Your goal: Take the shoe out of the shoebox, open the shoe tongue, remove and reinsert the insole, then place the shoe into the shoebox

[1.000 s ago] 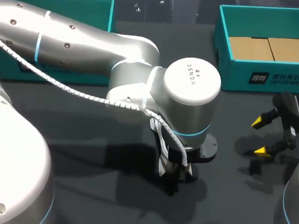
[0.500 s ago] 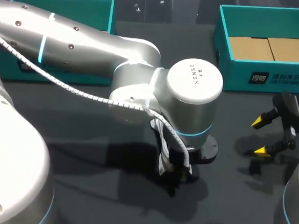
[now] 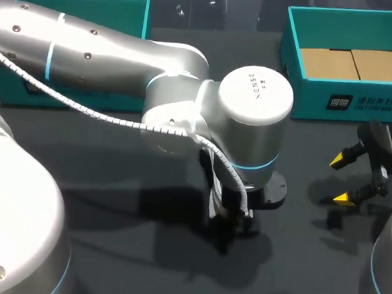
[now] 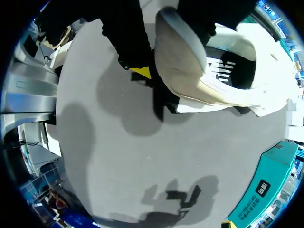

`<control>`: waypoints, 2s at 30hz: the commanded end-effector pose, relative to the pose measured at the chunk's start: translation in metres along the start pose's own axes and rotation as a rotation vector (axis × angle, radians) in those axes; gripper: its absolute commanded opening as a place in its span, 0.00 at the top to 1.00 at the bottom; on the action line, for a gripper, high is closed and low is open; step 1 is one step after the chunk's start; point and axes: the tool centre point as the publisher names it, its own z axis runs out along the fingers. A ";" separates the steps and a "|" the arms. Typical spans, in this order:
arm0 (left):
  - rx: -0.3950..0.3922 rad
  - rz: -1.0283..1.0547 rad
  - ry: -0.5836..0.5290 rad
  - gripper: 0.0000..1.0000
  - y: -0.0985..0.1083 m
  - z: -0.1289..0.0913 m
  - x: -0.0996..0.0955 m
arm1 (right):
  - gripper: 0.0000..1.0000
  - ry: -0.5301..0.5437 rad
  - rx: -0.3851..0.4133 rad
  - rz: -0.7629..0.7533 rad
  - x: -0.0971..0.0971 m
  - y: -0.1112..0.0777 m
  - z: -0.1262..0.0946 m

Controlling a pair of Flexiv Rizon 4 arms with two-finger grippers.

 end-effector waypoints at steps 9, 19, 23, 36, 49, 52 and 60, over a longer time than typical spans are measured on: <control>-0.005 0.086 0.053 1.00 0.038 -0.076 -0.034 | 0.00 -0.001 0.001 0.000 0.001 0.000 0.000; -0.010 0.086 0.069 1.00 0.081 -0.142 -0.091 | 0.00 -0.001 0.001 0.000 0.001 0.000 0.000; -0.010 0.086 0.069 1.00 0.081 -0.142 -0.091 | 0.00 -0.001 0.001 0.000 0.001 0.000 0.000; 0.015 0.104 0.084 1.00 0.089 -0.156 -0.091 | 0.00 -0.001 0.001 0.000 0.001 0.000 0.000; 0.027 0.085 0.102 1.00 0.167 -0.212 -0.174 | 0.00 -0.001 0.001 0.000 0.001 0.000 0.000; -0.038 0.138 0.054 1.00 0.187 -0.222 -0.199 | 0.00 -0.001 0.001 0.000 0.001 0.000 0.000; -0.038 0.138 0.054 1.00 0.187 -0.222 -0.199 | 0.00 -0.001 0.001 0.000 0.001 0.000 0.000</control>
